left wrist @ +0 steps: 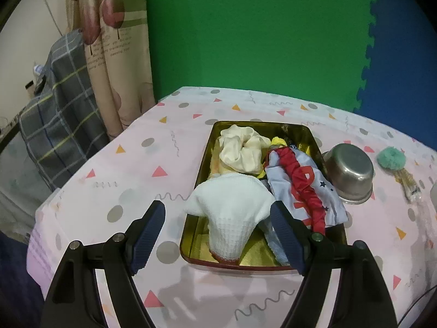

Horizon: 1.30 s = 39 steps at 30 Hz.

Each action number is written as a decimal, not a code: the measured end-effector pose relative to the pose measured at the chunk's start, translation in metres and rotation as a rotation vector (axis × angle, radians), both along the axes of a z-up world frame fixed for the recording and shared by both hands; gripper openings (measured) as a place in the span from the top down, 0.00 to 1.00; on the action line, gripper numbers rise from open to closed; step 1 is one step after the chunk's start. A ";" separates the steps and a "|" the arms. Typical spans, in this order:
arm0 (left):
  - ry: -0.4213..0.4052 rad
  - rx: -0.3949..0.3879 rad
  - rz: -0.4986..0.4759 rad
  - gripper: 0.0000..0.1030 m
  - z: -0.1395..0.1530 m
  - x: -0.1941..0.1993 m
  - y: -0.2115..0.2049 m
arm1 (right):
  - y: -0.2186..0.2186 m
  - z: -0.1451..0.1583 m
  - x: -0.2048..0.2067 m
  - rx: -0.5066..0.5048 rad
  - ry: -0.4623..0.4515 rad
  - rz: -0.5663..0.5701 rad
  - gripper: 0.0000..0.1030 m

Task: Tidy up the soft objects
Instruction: 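Carry the white folded cloth into the gold tin tray and open the right gripper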

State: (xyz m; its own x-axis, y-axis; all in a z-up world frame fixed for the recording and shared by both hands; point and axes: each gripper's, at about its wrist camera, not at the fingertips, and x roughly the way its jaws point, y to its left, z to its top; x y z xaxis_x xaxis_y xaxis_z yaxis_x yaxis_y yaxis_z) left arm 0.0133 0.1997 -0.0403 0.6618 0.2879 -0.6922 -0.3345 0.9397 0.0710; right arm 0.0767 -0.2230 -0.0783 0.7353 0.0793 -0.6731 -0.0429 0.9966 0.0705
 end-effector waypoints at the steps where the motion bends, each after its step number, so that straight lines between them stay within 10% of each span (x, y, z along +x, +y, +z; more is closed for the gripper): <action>1: -0.001 -0.006 0.002 0.25 0.000 0.000 0.001 | 0.006 0.003 -0.002 0.003 0.000 0.017 0.81; 39: -0.028 -0.100 0.267 0.14 0.000 -0.019 0.084 | 0.330 0.042 0.021 0.076 -0.017 0.612 0.81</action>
State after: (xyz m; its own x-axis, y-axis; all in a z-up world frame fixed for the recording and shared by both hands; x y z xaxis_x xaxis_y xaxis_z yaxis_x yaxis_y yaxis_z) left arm -0.0053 0.2836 -0.0400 0.5910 0.3856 -0.7085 -0.5712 0.8202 -0.0302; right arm 0.0979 0.1066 -0.0359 0.5513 0.5376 -0.6380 -0.6075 0.7828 0.1347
